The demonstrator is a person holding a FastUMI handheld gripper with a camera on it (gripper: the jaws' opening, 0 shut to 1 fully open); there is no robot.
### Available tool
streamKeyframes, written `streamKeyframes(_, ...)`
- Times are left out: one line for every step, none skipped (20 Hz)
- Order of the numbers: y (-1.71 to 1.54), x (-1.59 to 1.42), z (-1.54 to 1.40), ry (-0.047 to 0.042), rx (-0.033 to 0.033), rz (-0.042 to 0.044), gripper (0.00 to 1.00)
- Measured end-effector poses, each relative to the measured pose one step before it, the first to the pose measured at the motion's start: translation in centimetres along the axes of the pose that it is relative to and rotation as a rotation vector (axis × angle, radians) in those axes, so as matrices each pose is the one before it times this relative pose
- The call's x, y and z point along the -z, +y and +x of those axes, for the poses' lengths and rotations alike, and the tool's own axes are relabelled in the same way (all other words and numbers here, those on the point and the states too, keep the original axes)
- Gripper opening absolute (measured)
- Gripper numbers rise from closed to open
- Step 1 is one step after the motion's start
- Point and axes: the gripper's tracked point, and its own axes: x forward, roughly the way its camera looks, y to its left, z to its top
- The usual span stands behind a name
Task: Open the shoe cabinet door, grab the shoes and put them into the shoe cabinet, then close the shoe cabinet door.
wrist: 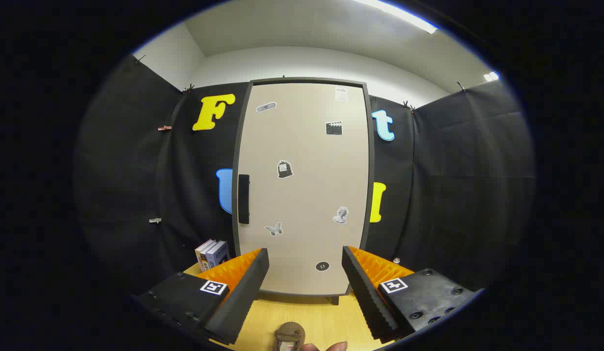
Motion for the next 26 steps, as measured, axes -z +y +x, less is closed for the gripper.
streamKeyframes(0.067,-0.006,-0.063,-0.00135,0.00120,-0.00211,0.98)
streamKeyframes(0.082,-0.112,-0.022,-0.00195,-0.00074,0.00197,0.98)
streamKeyframes(0.030,-0.178,0.000,-0.00516,-0.00017,0.00394,0.98)
streamKeyframes(0.030,-0.126,-0.005,-0.00284,0.00248,0.00339,0.98)
streamKeyframes(0.014,-0.076,0.040,-0.00388,-0.00038,0.00140,0.98)
streamKeyframes(0.026,-0.116,0.102,-0.00344,0.00079,-0.00008,0.98)
streamKeyframes(-0.013,-0.149,-0.083,-0.00490,0.00252,-0.00529,0.98)
streamKeyframes(-0.036,-0.229,-0.046,-0.00551,0.00319,-0.00694,0.98)
streamKeyframes(0.098,-0.112,0.084,-0.00110,-0.00066,-0.00380,0.98)
streamKeyframes(0.135,-0.056,-0.058,0.00207,-0.00278,0.00212,0.97)
streamKeyframes(0.176,-0.094,-0.077,0.00238,-0.00165,0.00570,0.97)
streamKeyframes(0.052,-0.257,-0.044,-0.00299,0.00026,0.00697,0.97)
streamKeyframes(-0.039,-0.150,0.065,-0.00244,0.00101,0.00397,0.98)
streamKeyframes(0.006,-0.069,-0.037,0.00103,0.00078,0.00163,0.97)
streamKeyframes(-0.072,-0.186,0.006,-0.00123,0.00343,0.00138,0.97)
streamKeyframes(-0.036,0.000,-0.033,0.00262,0.00222,-0.00024,0.97)
streamKeyframes(-0.057,-0.025,-0.052,0.00113,0.00310,0.00039,0.97)
streamKeyframes(-0.072,0.020,0.004,0.00403,0.00346,0.00087,0.97)
streamKeyframes(-0.087,0.062,0.086,0.00332,0.00375,0.00208,0.97)
streamKeyframes(-0.033,0.067,-0.126,0.00466,0.00290,0.00241,0.97)
streamKeyframes(0.036,0.092,0.051,0.00414,0.00235,0.00168,0.97)
streamKeyframes(0.028,0.077,0.016,0.00398,0.00291,0.00040,0.97)
streamKeyframes(0.063,0.193,0.101,0.00537,0.00306,0.00006,0.97)
streamKeyframes(0.143,0.108,0.103,0.00541,0.00236,0.00042,0.97)
streamKeyframes(0.330,0.105,0.243,0.00468,-0.00107,0.00214,0.97)
streamKeyframes(0.489,0.106,0.349,0.00519,-0.00439,0.00366,0.97)
